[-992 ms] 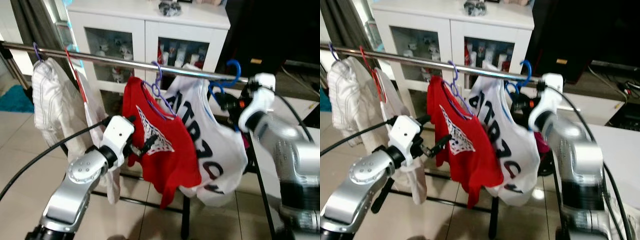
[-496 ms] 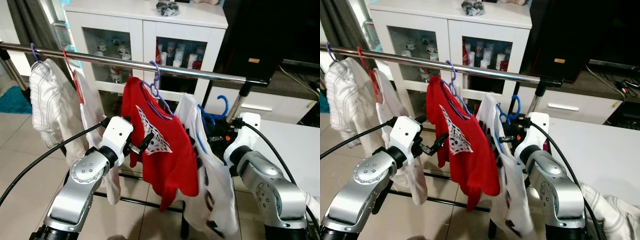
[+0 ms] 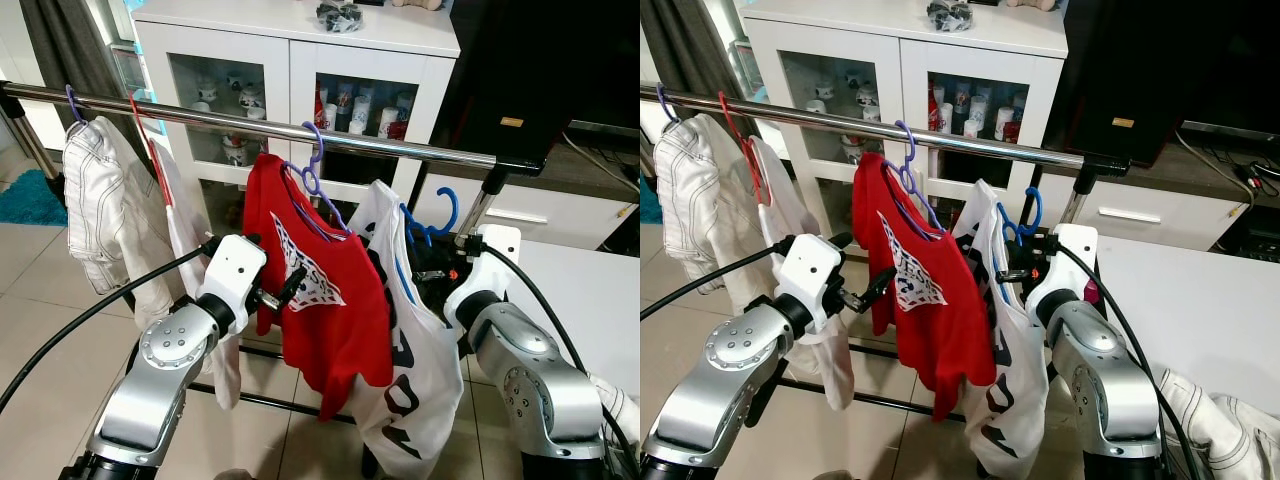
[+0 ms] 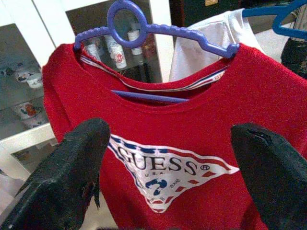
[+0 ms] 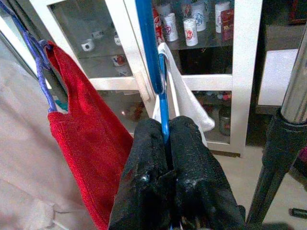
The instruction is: Hang hanger
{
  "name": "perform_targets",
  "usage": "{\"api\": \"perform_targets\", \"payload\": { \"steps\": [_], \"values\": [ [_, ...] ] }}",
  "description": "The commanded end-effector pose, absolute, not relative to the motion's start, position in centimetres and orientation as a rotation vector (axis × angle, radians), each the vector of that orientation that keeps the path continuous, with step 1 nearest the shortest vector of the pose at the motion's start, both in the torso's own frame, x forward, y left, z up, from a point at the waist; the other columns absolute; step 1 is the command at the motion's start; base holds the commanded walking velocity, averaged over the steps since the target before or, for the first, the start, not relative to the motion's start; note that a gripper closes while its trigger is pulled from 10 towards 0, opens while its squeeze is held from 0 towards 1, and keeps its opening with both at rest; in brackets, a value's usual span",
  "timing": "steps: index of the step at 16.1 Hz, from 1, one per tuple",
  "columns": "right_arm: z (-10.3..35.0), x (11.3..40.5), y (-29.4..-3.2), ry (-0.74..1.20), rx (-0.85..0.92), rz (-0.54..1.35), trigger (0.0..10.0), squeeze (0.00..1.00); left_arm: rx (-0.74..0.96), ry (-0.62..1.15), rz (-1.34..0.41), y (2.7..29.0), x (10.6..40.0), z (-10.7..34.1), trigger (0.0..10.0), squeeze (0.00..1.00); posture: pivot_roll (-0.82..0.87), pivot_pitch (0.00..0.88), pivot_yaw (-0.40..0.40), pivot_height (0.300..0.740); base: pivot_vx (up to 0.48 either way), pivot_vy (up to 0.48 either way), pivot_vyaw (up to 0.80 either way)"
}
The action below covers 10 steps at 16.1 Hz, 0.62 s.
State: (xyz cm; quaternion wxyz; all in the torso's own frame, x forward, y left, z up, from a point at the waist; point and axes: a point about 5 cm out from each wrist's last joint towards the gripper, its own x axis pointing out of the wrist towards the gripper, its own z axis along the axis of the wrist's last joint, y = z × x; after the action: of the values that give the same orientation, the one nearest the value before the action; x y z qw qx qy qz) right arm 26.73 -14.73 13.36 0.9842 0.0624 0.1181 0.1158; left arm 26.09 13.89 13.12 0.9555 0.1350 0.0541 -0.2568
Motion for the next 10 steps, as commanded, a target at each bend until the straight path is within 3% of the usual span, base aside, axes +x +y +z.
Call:
{"api": "perform_targets", "payload": {
  "steps": [1, 7, 10],
  "values": [
    [13.39, 26.74, -14.89, 0.220, 0.125, 0.221, 10.0, 0.00, 0.276, 0.109, -0.524, 13.76, 25.99, 13.09, 10.0, 0.00, 0.04, 0.000, -0.054, 0.740, 0.000, 0.000, 0.00],
    [13.21, 26.79, -14.85, 0.220, 0.128, 0.213, 10.0, 0.00, 0.275, 0.109, -0.532, 13.65, 25.96, 13.04, 10.0, 0.00, 0.04, 0.000, -0.053, 0.740, 0.000, 0.000, 0.00],
    [13.11, 26.74, -14.73, 0.221, 0.131, 0.213, 10.0, 0.00, 0.277, 0.109, -0.535, 13.70, 25.96, 13.03, 10.0, 0.00, 0.04, 0.000, -0.050, 0.740, -0.265, 0.000, 0.00]
  ]
}}
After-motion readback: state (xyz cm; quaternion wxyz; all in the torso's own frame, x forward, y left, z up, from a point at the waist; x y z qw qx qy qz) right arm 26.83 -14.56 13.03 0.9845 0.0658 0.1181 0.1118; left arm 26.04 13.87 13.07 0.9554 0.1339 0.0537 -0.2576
